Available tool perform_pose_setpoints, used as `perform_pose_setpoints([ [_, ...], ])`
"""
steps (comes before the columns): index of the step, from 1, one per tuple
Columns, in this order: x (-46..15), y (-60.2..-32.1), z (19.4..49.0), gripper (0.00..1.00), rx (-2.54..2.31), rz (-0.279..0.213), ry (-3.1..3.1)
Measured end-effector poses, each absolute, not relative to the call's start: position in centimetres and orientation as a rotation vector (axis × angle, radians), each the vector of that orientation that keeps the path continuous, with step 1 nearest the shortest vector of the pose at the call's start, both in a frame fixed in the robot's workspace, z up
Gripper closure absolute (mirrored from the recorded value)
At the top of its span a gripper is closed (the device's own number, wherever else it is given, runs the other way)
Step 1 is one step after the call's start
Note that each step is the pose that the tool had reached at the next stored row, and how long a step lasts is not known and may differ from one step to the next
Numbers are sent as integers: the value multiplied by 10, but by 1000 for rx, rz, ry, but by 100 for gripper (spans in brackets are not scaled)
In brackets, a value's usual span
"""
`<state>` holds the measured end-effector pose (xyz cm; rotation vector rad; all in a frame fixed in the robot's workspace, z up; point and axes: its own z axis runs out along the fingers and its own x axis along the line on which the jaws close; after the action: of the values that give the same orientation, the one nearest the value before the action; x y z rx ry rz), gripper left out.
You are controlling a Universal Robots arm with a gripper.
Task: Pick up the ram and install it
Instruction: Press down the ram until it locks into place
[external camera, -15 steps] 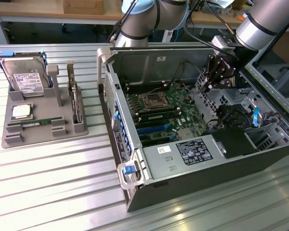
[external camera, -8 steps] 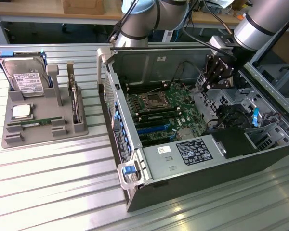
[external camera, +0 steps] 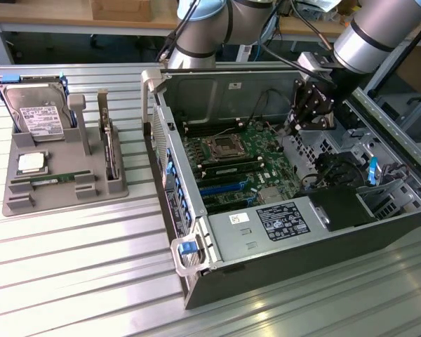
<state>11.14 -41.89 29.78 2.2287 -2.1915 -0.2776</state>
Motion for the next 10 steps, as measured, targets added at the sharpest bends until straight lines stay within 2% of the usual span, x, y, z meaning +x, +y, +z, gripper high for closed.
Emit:
perform_pose_setpoints([
  [10,109,-419,298,90,2094,-278,-2335],
])
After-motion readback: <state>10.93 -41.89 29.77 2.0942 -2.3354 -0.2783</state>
